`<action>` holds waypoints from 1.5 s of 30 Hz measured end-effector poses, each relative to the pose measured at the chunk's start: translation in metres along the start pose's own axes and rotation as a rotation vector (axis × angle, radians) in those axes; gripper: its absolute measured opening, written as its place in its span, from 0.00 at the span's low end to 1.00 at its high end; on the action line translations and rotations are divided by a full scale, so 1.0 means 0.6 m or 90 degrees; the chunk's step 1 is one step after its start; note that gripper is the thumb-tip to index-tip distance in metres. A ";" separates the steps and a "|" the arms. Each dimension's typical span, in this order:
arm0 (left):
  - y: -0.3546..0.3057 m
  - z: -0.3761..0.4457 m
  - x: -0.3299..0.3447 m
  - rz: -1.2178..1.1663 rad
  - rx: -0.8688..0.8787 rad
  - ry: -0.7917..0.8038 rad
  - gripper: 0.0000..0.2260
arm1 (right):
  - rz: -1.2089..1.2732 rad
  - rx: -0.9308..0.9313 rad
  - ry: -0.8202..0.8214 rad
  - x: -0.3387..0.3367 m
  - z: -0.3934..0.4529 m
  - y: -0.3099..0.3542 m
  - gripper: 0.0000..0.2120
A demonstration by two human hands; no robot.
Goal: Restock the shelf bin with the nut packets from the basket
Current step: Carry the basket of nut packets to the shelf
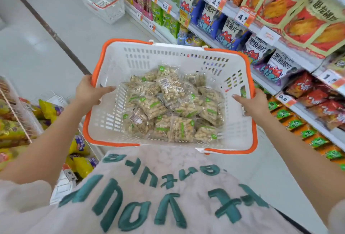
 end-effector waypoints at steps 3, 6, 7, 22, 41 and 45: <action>0.028 -0.054 0.007 -0.008 -0.060 -0.057 0.27 | -0.024 -0.015 0.084 0.016 0.043 0.014 0.18; 0.070 -0.129 0.020 -0.036 -0.140 -0.115 0.28 | -0.052 -0.043 0.173 0.031 0.082 0.028 0.19; 0.086 -0.161 0.026 -0.045 -0.169 -0.137 0.28 | -0.067 -0.056 0.199 0.036 0.092 0.032 0.20; 0.267 -0.660 0.120 -0.209 -0.536 -0.421 0.22 | -0.243 -0.197 0.609 0.246 0.003 0.046 0.19; 0.480 -1.179 0.251 -0.383 -0.810 -0.592 0.21 | -0.389 -0.286 0.883 0.401 -0.462 -0.096 0.16; 0.529 -1.264 0.270 -0.409 -0.834 -0.634 0.18 | -0.404 -0.333 0.912 0.429 -0.569 -0.133 0.17</action>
Point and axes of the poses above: each hand's wrist, its own z-axis towards the middle knuckle, its own x-axis out of the palm, y = z × x, the point moved 7 cm from there along z, towards the middle knuckle, and after that the axes turned 13 degrees about z, right-handed, at the moved point
